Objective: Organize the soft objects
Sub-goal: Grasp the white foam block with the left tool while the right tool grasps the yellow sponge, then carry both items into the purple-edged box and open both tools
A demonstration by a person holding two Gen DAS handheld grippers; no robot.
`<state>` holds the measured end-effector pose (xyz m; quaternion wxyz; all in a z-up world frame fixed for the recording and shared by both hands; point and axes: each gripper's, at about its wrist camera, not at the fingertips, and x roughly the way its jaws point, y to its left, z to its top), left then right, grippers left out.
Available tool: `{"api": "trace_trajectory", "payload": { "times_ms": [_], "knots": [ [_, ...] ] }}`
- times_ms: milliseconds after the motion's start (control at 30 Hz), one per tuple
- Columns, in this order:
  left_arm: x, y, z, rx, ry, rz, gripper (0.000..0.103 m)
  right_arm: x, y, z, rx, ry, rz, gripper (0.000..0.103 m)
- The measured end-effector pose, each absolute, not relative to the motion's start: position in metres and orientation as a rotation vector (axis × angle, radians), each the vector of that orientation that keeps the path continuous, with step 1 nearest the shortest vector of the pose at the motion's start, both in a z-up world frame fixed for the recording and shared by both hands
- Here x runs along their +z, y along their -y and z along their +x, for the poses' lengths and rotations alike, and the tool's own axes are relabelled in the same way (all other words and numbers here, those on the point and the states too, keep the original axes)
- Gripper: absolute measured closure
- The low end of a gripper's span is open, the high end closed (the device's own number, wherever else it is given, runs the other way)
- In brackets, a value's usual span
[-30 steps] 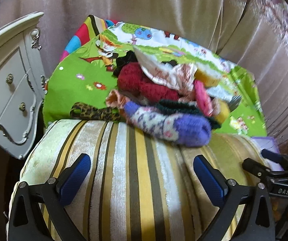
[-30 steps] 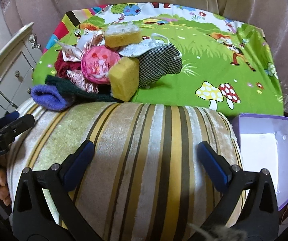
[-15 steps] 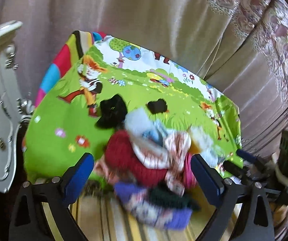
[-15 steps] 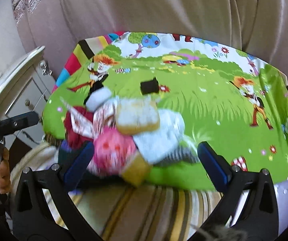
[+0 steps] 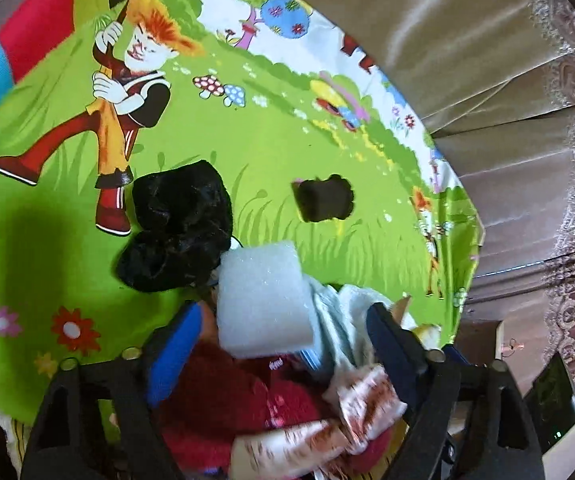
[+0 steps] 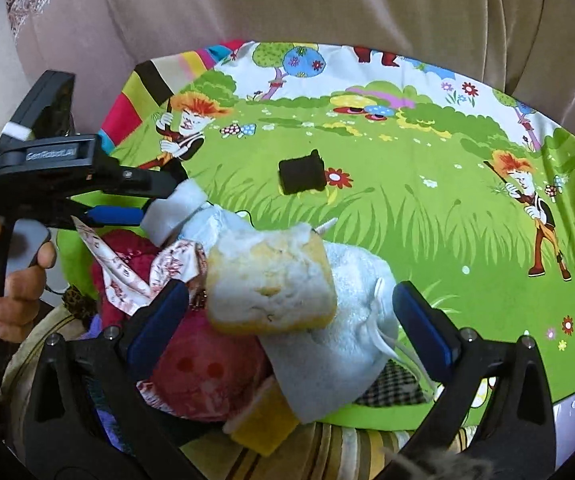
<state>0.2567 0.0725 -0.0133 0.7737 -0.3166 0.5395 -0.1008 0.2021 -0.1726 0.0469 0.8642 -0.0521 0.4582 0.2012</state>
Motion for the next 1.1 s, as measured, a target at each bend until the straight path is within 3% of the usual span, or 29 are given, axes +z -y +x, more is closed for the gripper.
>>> {"api": "trace_trajectory", "payload": {
  "times_ms": [67,133,800,1100],
  "knots": [
    [-0.02,-0.07,0.261,-0.226,-1.187,-0.69,0.048,0.042,0.171,0.205,0.433,-0.973,-0.116,0.018],
    [-0.023,-0.069,0.26,-0.217,-1.188,-0.687,0.052,0.036,0.171,0.207,0.448,-0.993,-0.114,0.034],
    [0.064,-0.016,0.186,-0.279,-0.891,-0.609,0.052,0.081,0.236,0.154,0.388,-0.88,-0.025,0.037],
    [0.068,0.049,0.146,-0.407,-0.914,-0.591,0.052,0.074,0.298,0.122,0.293,-0.903,0.032,0.037]
  ]
}}
